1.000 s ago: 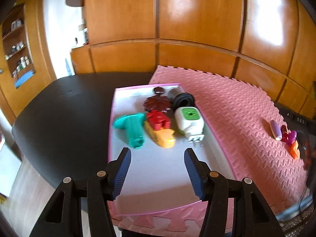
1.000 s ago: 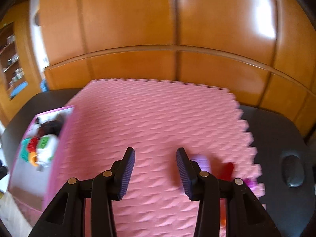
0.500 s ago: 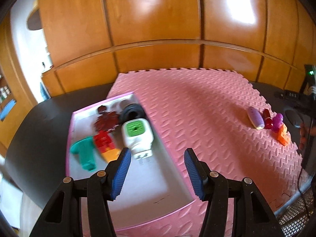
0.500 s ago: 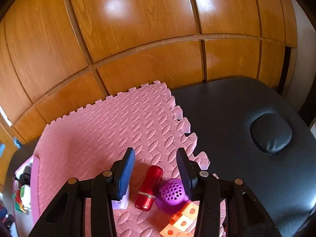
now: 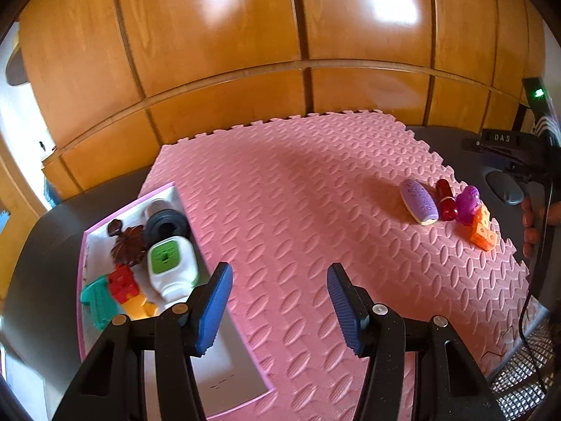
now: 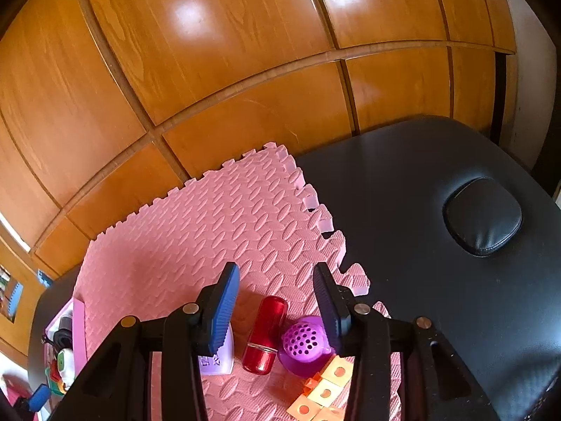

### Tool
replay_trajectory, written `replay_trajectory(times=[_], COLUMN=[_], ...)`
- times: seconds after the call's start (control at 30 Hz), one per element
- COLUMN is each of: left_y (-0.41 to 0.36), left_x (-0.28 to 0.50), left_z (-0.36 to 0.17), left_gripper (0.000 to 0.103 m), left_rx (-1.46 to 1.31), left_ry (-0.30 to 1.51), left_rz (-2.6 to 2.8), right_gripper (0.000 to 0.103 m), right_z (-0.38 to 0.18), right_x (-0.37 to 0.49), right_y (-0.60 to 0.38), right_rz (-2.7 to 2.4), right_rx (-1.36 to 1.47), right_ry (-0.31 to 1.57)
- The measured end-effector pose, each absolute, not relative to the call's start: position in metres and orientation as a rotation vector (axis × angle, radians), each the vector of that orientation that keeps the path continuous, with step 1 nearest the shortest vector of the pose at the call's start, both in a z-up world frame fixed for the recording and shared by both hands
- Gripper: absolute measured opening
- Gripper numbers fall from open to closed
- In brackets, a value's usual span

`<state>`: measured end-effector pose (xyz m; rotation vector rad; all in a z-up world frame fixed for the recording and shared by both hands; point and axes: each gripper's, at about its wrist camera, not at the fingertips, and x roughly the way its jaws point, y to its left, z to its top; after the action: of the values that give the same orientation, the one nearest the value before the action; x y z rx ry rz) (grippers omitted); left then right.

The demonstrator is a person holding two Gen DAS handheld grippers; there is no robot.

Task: Organize rigid objects
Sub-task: 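Move both tools back over the mat toward the remaining toys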

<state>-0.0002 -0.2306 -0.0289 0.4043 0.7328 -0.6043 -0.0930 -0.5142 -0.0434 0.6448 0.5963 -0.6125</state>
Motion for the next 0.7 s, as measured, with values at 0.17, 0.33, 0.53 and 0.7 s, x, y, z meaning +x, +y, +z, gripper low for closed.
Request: replay_trajectory(times=[0.17, 0.33, 0.53, 0.7], left_y=[-0.244, -0.255, -0.272, -0.283], left_x=[-0.002, -0.002, -0.004, -0.006], left_z=[-0.032, -0.031, -0.032, -0.035], left_gripper=[0.057, 0.057, 0.057, 0.057], left_rx=[0.425, 0.424, 0.443, 0.454], left_ry=[0.736, 0.733, 0.727, 0.730], left_rz=[-0.623, -0.636, -0.661, -0.676], right_gripper=[0.044, 0.044, 0.044, 0.044], right_z=[-0.041, -0.041, -0.039, -0.038], right_x=[-0.096, -0.098, -0.101, -0.104], right_y=[-0.516, -0.519, -0.521, -0.523], right_rz=[-0.612, -0.613, -0.620, -0.622], right_rx=[0.662, 0.685, 0.698, 0.714], right_ry=[0.585, 0.581, 0.571, 0.564])
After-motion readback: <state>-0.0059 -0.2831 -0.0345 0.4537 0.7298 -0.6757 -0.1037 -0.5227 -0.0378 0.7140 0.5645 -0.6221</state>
